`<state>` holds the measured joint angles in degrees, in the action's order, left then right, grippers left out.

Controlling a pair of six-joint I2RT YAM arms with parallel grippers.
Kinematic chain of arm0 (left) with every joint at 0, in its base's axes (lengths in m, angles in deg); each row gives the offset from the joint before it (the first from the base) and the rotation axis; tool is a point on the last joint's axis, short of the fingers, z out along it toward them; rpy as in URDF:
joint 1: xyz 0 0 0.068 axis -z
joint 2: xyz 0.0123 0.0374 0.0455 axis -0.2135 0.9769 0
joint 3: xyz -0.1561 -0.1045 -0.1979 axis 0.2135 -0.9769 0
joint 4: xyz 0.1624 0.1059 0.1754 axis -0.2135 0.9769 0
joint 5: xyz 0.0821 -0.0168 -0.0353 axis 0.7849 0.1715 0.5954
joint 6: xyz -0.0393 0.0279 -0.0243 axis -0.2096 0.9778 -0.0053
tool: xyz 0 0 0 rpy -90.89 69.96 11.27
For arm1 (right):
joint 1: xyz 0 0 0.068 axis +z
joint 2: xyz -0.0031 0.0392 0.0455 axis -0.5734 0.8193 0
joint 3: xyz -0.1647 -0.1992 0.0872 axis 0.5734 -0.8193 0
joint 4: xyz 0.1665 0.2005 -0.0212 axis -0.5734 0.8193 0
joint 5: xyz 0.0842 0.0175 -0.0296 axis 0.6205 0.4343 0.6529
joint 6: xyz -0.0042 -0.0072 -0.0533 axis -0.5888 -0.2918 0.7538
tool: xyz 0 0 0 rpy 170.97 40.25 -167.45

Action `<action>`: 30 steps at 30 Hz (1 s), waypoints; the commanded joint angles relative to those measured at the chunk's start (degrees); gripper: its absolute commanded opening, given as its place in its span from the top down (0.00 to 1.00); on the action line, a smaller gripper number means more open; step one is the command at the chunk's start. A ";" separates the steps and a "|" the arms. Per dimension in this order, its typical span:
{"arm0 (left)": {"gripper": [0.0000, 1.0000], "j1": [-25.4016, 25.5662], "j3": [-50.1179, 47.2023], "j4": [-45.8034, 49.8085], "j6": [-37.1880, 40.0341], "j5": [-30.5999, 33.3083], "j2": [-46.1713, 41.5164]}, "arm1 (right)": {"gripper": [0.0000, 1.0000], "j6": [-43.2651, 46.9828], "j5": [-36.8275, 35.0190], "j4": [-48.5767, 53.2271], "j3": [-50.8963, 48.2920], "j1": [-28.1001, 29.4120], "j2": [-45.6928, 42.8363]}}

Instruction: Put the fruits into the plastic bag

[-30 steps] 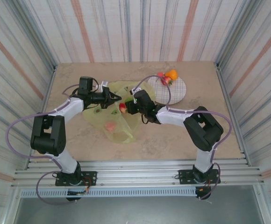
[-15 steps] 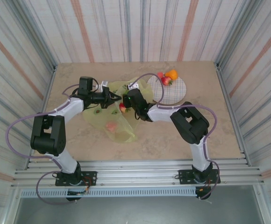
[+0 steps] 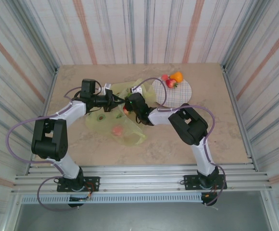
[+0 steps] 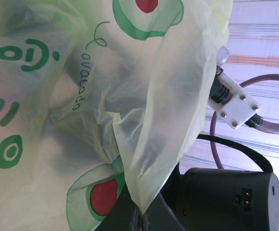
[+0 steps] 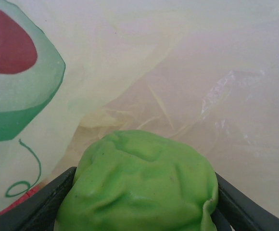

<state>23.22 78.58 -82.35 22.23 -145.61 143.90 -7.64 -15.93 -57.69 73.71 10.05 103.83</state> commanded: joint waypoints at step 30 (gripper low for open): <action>1.00 0.18 -0.48 -0.32 -0.15 -1.32 -0.97 | 0.21 2.92 14.88 3.87 -11.04 -1.40 -15.12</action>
<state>23.22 78.58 -82.35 22.21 -145.61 143.90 -6.66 -4.04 -55.88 64.79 8.50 91.53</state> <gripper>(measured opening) 0.047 0.789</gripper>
